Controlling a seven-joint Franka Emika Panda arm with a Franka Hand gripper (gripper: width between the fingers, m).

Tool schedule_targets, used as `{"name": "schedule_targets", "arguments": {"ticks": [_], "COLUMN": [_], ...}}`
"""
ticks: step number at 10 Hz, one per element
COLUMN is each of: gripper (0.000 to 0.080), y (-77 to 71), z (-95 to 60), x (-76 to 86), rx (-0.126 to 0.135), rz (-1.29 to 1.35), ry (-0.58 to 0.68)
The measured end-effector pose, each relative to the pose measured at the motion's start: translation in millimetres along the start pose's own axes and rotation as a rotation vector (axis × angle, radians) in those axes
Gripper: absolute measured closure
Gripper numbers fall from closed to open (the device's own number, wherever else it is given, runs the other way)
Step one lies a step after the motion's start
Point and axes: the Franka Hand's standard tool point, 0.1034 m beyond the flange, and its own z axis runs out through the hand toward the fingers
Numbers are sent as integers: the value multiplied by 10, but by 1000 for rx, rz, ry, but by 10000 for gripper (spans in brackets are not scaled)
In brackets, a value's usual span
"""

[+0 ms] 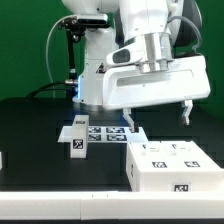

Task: Assemble cabinet

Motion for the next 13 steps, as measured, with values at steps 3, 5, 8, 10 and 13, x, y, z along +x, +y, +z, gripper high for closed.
{"name": "schedule_targets", "arguments": {"ticks": [3,5,8,10,13], "gripper": [2,2,2,2,2], "y": [112,157,-10,16,136], "z": [131,290,420,475,538], "x": [-105,-190,-91,-28,-39], "rx": [-9,-7,8,10,3], "rz": [39,55,71,72,56], "ry": [9,-14,-9,1,-3]}}
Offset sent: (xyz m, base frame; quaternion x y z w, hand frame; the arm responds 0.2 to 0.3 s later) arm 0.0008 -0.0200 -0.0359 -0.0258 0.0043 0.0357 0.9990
